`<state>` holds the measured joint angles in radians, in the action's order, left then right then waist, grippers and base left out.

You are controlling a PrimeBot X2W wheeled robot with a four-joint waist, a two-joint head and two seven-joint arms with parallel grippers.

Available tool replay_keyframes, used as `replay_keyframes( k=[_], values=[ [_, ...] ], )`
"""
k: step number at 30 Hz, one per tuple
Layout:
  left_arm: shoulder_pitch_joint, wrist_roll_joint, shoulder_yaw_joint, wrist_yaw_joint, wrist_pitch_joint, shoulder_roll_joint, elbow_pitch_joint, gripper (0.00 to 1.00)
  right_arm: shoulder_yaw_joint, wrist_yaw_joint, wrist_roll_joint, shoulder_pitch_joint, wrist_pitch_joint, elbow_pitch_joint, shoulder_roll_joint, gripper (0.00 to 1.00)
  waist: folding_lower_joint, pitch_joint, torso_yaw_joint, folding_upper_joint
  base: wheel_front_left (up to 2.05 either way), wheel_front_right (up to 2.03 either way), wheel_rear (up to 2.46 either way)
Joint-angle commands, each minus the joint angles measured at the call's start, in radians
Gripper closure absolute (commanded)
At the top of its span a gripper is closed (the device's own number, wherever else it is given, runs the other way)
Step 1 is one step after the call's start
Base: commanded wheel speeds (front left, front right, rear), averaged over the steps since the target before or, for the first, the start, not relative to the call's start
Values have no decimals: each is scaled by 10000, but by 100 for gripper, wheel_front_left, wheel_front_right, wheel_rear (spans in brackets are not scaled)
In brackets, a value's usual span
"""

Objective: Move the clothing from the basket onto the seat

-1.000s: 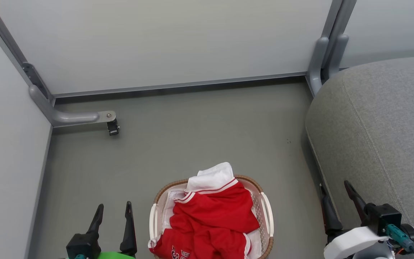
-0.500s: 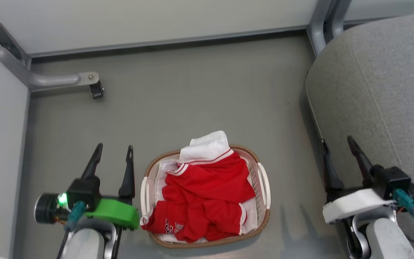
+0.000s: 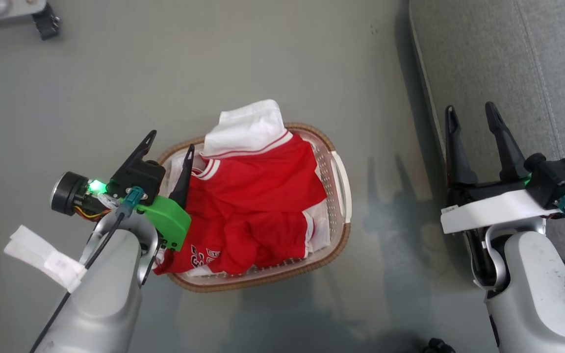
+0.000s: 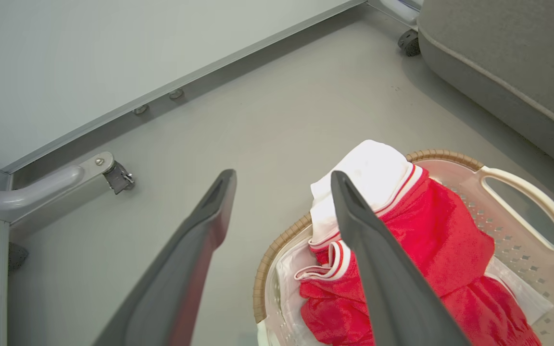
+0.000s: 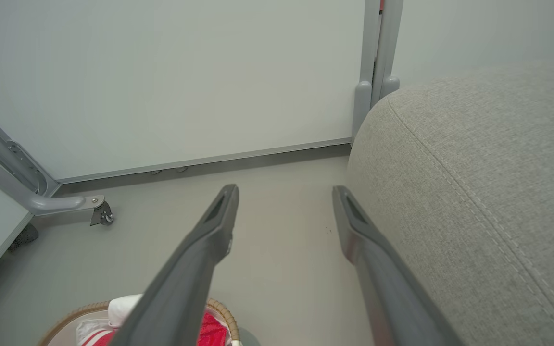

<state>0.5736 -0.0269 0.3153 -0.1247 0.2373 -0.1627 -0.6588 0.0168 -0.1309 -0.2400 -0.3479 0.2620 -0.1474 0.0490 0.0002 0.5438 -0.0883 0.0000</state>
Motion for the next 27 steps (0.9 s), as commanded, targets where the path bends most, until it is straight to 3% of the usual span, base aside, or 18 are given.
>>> replay_keyframes(
  k=[1,11,17,25,26,27],
  values=[
    [407,153,170,-44,-78,-188,-344,0,10,3,-117,-232,47,39,26,0,-2,1710,-1102,0,0,0,0],
    [1549,-88,1552,-62,-794,-519,-2266,0,201,3,-632,-711,46,180,24,0,-2,2669,-1659,0,0,0,0],
    [2233,-139,1596,-1,-1090,-744,-2990,0,337,3,-775,-827,47,197,24,0,-2,2927,-1728,0,0,0,0],
    [2521,-450,1899,-53,-1402,-588,-3670,0,497,3,-871,-938,47,166,26,0,-2,3031,-1732,0,0,0,0],
    [2511,-480,1956,-57,-1468,-562,-3727,4,506,3,-880,-945,46,151,27,0,-2,3026,-1732,0,0,0,0],
    [2503,-544,2017,-59,-1513,-547,-3796,14,524,3,-889,-947,46,134,27,0,-2,3019,-1737,0,0,0,0]
  ],
)
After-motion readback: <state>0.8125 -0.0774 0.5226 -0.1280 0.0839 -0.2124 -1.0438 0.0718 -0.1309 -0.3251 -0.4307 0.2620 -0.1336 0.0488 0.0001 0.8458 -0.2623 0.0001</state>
